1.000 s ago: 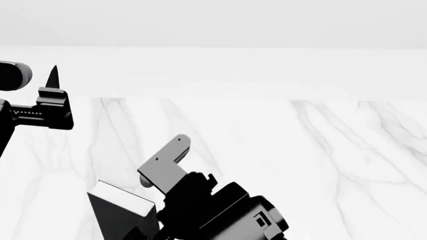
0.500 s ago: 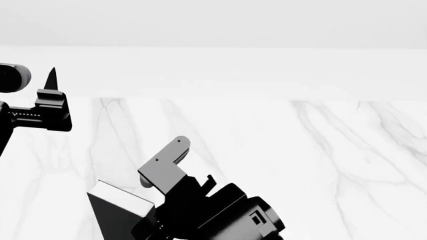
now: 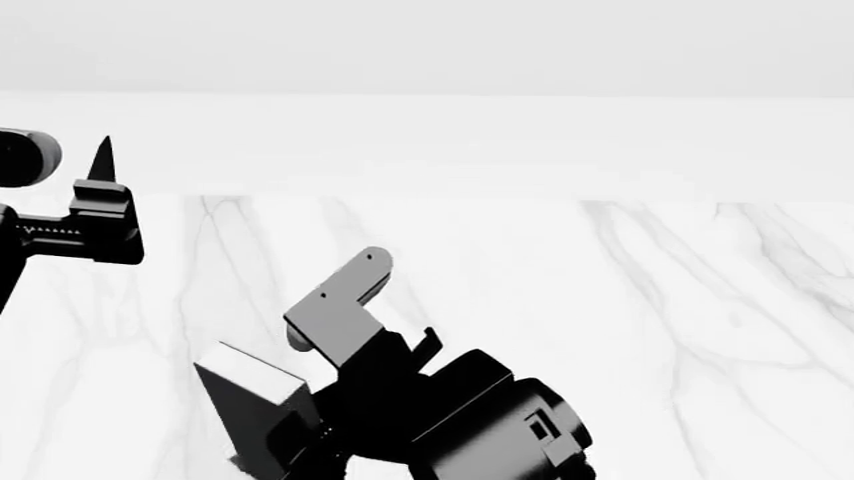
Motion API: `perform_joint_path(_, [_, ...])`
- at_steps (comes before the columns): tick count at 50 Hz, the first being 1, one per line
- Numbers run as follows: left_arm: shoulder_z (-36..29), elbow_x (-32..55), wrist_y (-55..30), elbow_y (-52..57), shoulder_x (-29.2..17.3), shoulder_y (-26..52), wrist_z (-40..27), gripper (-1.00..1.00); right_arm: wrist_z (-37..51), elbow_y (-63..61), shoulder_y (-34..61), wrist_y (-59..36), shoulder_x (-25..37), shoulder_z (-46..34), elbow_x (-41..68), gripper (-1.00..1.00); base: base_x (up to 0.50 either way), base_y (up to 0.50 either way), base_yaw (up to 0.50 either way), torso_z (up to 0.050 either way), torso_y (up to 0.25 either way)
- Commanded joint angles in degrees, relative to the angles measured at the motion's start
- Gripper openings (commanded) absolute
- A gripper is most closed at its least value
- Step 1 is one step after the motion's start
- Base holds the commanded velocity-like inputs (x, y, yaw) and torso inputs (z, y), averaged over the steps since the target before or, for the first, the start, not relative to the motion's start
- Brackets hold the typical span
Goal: Pick up the book on the left and place it on top of the shelf.
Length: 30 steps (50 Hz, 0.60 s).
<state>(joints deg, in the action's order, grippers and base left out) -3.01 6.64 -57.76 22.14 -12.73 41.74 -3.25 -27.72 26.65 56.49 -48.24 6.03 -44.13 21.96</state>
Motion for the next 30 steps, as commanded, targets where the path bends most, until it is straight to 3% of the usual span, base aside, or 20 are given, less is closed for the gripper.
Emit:
perform_joint_path(1, [0.01, 0.36, 0.06, 0.15, -0.07, -0.11, -0.22, 1.0, 1.85, -7.21, 1.65, -2.95, 2.17, 2.76, 1.94, -1.0, 0.0, 0.0, 0.0, 0.0, 0.0])
perform_joint_path(15, [0.07, 0.78, -0.23, 0.53, -0.35, 0.18, -0.44, 1.0, 8.2, -15.05, 3.3, -5.82, 4.9, 4.18, 0.31, -1.0, 0.0, 0.0, 0.0, 0.0, 0.001])
perform_joint_path(20, [0.18, 0.93, -0.3, 0.75, -0.47, 0.11, -0.53, 1.0, 20.32, -18.07, 4.5, 0.8, 8.12, -5.19, -15.28, -1.0, 0.0, 0.0, 0.0, 0.0, 0.0])
perform_joint_path(30, [0.44, 1.24, -0.58, 1.23, -0.72, 0.12, -0.7, 1.0, 28.06, -19.98, 7.57, 1.57, 11.52, -15.97, -29.16, -1.0, 0.0, 0.0, 0.0, 0.0, 0.001])
